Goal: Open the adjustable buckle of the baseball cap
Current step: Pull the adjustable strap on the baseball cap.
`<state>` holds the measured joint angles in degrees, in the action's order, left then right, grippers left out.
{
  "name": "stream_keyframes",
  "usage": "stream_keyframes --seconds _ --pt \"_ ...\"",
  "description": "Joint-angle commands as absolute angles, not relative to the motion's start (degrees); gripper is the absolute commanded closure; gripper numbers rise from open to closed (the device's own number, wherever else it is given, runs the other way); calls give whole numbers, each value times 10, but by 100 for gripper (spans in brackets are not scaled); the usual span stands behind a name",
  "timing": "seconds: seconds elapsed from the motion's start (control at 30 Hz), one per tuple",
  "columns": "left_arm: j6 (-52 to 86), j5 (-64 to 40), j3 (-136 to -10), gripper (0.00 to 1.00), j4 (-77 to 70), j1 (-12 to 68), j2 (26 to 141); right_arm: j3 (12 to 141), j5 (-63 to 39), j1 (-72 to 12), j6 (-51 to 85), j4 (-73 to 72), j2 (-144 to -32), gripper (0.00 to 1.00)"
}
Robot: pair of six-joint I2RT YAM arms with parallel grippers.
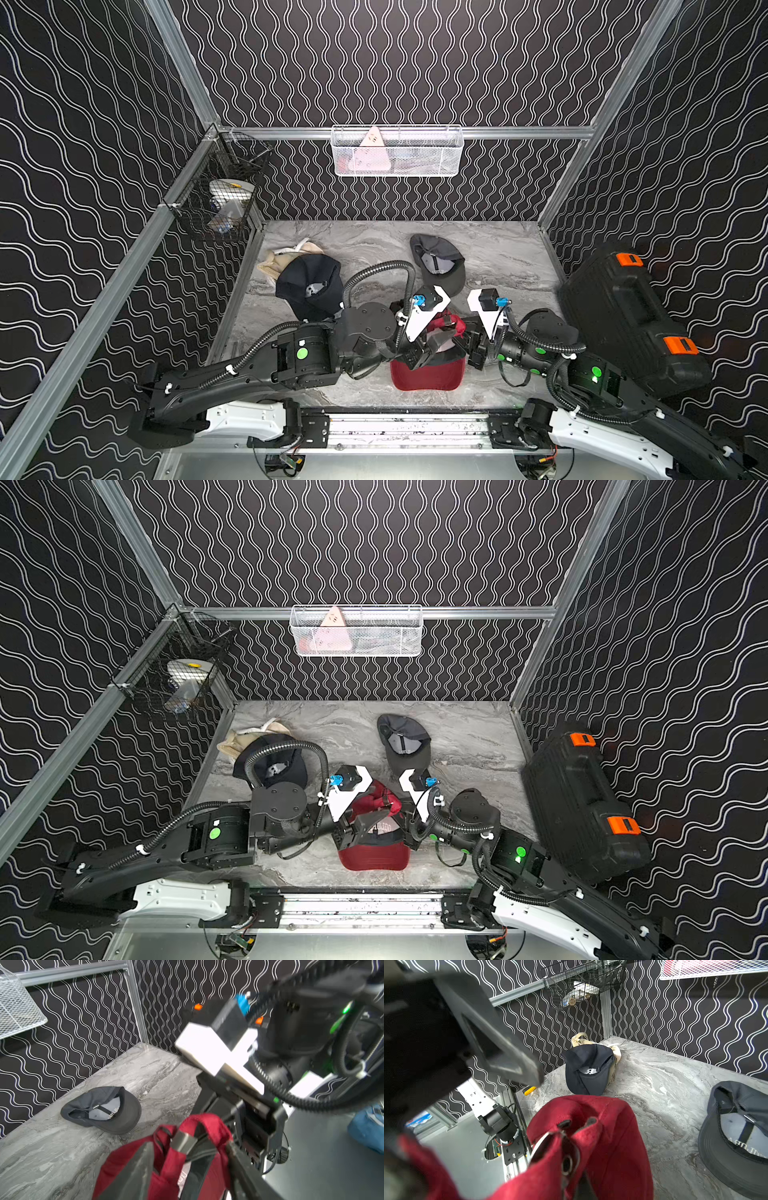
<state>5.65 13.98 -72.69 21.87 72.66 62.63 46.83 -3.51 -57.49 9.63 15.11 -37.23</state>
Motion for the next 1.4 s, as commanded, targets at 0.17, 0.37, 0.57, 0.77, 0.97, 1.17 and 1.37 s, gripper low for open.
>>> stream_keyframes --seconds 0.17,0.37,0.57,0.77,0.97,1.17,1.37 --pt "44 131 -684 24 208 727 572 471 11 -575 128 137 -360 100" --pt "28 134 -695 24 208 727 602 480 -12 -575 139 136 -370 100" --pt "5 162 -712 31 208 727 630 487 -34 -575 143 134 -377 100" --pt "-2 185 -718 47 201 727 648 489 -52 -575 147 134 -381 100" --pt "-7 193 -727 75 199 726 658 486 -57 -575 149 134 -379 100" --pt "-12 194 -734 87 203 727 667 486 -56 -575 149 137 -375 100" --pt "-11 191 -736 92 208 727 662 483 -37 -575 155 140 -369 100"
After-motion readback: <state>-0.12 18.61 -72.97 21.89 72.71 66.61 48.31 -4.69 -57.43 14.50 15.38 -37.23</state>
